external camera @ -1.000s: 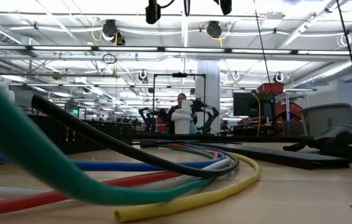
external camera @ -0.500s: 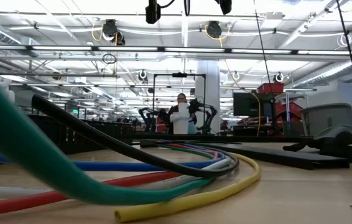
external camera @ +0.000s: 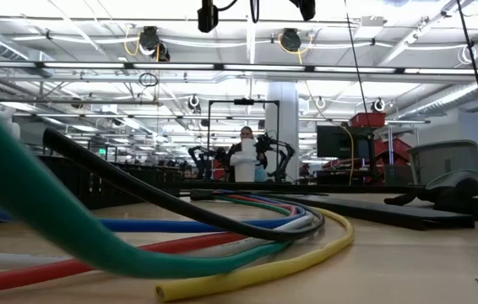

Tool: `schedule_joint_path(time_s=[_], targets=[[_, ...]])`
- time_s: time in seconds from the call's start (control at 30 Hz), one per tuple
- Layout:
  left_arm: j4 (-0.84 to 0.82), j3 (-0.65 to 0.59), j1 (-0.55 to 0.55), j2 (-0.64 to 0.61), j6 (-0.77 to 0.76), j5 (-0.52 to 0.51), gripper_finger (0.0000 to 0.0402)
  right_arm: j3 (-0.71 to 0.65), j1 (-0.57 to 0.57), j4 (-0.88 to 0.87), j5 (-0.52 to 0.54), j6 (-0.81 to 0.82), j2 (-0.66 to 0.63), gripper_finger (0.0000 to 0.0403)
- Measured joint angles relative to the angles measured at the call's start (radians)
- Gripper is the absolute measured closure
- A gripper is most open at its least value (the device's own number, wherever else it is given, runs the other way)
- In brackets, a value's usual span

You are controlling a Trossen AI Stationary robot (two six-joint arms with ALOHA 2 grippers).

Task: Ziptie cables
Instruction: Wrap the black zip tie on the cables

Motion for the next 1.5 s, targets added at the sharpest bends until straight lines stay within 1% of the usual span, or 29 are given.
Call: schedule_joint_path(time_s=[0.17, 0.4, 1.1, 1.27, 1.37, 1.5], targets=[[0.000, 0.000, 0.000, 0.000, 0.000, 0.000, 0.0401, 0.000, 0.003, 0.000, -0.002, 0.000, 0.000, 0.0403], [0.000, 0.000, 0.000, 0.000, 0.002, 0.000, 0.0401, 0.000, 0.003, -0.002, -0.054, 0.007, 0.000, 0.0403], [0.001, 0.000, 0.005, 0.000, 0.001, -0.011, 0.0401, 0.000, 0.017, -0.048, -0.050, -0.023, -0.001, 0.0403], [0.001, 0.000, 0.013, 0.000, 0.000, -0.012, 0.0401, 0.000, 0.039, -0.057, -0.049, -0.041, -0.001, 0.0403], [0.006, 0.000, 0.013, 0.000, 0.000, -0.012, 0.0401, 0.000, 0.050, -0.066, -0.024, -0.049, -0.001, 0.0403], [0.012, 0.000, 0.013, 0.000, -0.001, -0.012, 0.0401, 0.000, 0.060, -0.069, -0.020, -0.047, -0.001, 0.0403]])
